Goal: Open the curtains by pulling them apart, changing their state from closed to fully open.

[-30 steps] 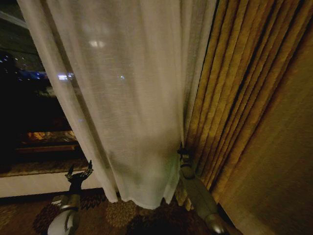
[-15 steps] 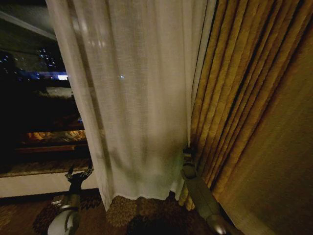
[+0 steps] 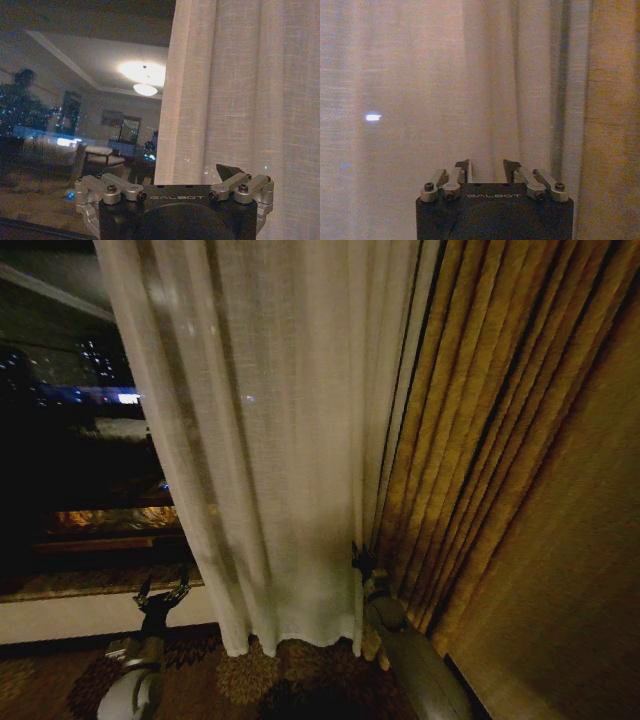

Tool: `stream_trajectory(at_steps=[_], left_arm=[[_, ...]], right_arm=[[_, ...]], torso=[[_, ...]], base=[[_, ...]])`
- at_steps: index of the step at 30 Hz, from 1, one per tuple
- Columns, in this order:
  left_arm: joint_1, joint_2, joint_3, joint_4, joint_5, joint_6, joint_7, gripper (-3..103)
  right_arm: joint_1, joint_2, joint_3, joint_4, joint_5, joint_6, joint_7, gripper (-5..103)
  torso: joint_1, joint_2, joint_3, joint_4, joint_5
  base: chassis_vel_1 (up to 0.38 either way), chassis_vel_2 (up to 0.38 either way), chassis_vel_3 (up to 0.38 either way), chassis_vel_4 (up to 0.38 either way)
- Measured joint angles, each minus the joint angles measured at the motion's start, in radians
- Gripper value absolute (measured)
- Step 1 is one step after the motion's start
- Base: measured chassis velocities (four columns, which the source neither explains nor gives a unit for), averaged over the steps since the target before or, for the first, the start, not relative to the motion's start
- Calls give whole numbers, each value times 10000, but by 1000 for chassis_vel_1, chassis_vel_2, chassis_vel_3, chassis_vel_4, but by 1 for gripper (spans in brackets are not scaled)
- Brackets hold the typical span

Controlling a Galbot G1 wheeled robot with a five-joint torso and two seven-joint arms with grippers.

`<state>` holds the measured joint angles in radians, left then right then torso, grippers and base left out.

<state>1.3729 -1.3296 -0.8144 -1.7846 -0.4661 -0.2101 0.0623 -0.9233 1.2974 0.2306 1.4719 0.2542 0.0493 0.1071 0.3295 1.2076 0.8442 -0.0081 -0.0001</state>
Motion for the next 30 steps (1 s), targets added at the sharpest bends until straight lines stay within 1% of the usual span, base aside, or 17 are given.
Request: stream_trajectory(at_steps=[1, 3, 5, 9, 10, 11, 12, 13, 16, 17, 19, 24, 30], left_arm=[[0, 0, 0, 0, 0, -1, 0, 100], [0, 0, 0, 0, 0, 0, 0, 100], [0, 0, 0, -1, 0, 0, 0, 100], [0, 0, 0, 0, 0, 0, 0, 100], [0, 0, 0, 0, 0, 0, 0, 100], [0, 0, 0, 0, 0, 0, 0, 100], [0, 0, 0, 0, 0, 0, 0, 100], [1, 0, 0, -1, 0, 0, 0, 100], [0, 0, 0, 0, 0, -1, 0, 100], [0, 0, 0, 0, 0, 0, 0, 100], [0, 0, 0, 0, 0, 0, 0, 100], [0, 0, 0, -1, 0, 0, 0, 100], [0, 0, 1, -1, 0, 0, 0, 100]], right_arm=[[-125, -39, 7, 151, -3, 9, -125, 44], [-358, -81, 69, 312, -149, 303, -435, 55], [-376, -81, 78, 321, -166, 345, -456, 55], [-465, -6, 172, 389, -241, 543, -503, 77], [-465, -6, 172, 389, -241, 543, -503, 77], [-472, 22, 180, 389, -300, 572, -504, 82], [-478, 36, 183, 390, -341, 585, -507, 82], [-487, 62, 184, 388, -378, 603, -507, 93], [-494, 82, 184, 387, -412, 610, -507, 93], [-498, 93, 185, 372, -499, 635, -507, 99], [-501, 93, 187, 361, -559, 654, -508, 100], [-496, 93, 175, 360, -624, 662, -520, 100], [-396, 74, 123, 394, -635, 671, -546, 100]], torso=[[0, 0, 0, 0, 0], [0, 0, 0, 0, 0], [0, 0, 0, 0, 0], [0, 0, 0, 0, 0], [0, 0, 0, 0, 0], [0, 0, 0, 0, 0], [0, 0, 0, 1, 0], [0, 0, 0, 1, -1], [0, 0, 0, 1, 0], [0, 0, 0, 0, 0], [0, 0, 1, 0, 0], [0, 0, 0, -1, 0], [0, 0, 1, 0, 2]], base=[[0, 0, 0, 0], [0, 0, 0, 0], [0, 0, 0, 0], [0, 0, 0, 0], [0, 0, 0, 0], [0, 0, 0, 0], [0, 0, 0, 0], [0, 0, 0, 0], [0, 0, 0, 0], [0, 0, 0, 0], [0, 0, 0, 0], [59, 74, -53, -61], [171, 158, -142, -167]])
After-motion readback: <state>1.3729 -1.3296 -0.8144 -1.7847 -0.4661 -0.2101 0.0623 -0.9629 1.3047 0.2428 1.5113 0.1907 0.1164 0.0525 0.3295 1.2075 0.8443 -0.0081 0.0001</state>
